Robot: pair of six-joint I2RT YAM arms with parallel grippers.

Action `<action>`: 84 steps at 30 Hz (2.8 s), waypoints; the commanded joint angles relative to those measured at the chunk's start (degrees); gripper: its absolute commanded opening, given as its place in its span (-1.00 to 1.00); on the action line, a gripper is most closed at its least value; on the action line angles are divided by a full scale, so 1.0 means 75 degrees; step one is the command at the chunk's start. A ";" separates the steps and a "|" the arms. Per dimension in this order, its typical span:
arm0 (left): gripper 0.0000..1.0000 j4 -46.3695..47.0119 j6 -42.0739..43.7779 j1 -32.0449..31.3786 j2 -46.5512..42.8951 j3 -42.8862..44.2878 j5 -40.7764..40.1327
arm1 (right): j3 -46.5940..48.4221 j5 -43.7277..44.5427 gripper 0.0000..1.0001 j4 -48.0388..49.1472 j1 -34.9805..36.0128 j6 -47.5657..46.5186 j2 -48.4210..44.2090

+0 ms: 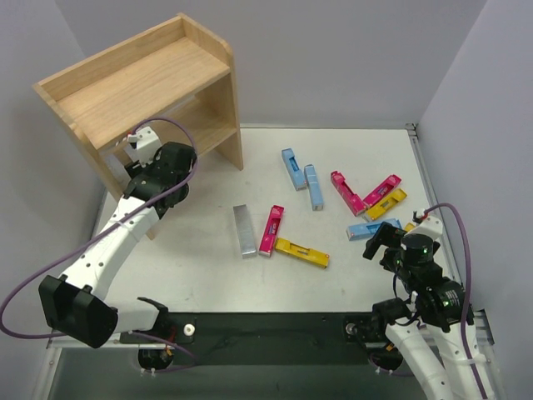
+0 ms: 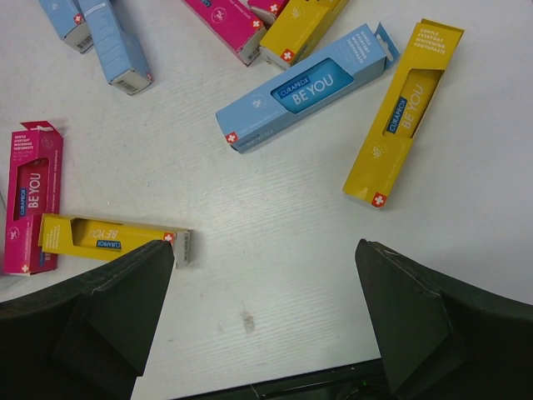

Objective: Place and organize the toothpastes onto the shelf
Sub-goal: Place the toothpaste on the shelf, then adjust the toothpaste on the shelf.

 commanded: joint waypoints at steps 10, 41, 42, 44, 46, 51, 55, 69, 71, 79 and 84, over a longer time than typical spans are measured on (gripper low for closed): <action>0.50 -0.0414 0.0486 -0.0483 -0.0632 0.1015 0.0040 | -0.0026 -0.0151 0.96 0.0165 0.0039 -0.0099 0.0208; -0.01 0.2432 0.8467 -0.0695 0.2333 0.1696 -0.1132 | -0.0120 -0.0222 0.87 0.0165 0.0039 -0.0052 -0.0132; -0.02 0.2445 0.8491 -0.0555 0.2356 0.1672 -0.1039 | -0.0120 -0.0222 0.87 0.0165 0.0039 -0.0052 -0.0120; -0.03 0.2352 0.8491 -0.0426 0.2484 0.1660 -0.1038 | -0.0131 -0.0233 0.87 0.0165 0.0039 -0.0052 -0.0120; -0.02 0.2269 0.8456 -0.0274 0.2555 0.1649 -0.1026 | -0.0131 -0.0234 0.87 0.0165 0.0027 -0.0064 -0.0109; -0.02 0.2117 0.8467 -0.0086 0.2649 0.1543 -0.0886 | -0.0120 -0.0245 0.87 0.0165 0.0039 -0.0052 -0.0097; -0.02 0.1953 0.8561 0.0078 0.2731 0.1380 -0.0956 | -0.0120 -0.0257 0.87 0.0165 0.0039 -0.0075 -0.0097; -0.02 0.2234 0.9112 0.0957 0.2603 0.0910 -0.0863 | -0.0120 -0.0281 0.87 0.0165 0.0039 -0.0075 -0.0062; -0.01 0.2269 0.9194 0.0969 0.2579 0.0852 -0.0885 | -0.0131 -0.0280 0.87 0.0165 0.0039 -0.0075 -0.0038; 0.16 0.2153 0.9124 0.0759 0.2462 0.1296 -0.0979 | -0.0166 -0.0280 0.87 0.0177 0.0039 -0.0075 -0.0038; 0.30 0.1510 0.8878 0.0033 0.2591 0.2057 -0.1085 | -0.0166 -0.0315 0.87 0.0212 0.0039 -0.0122 0.0091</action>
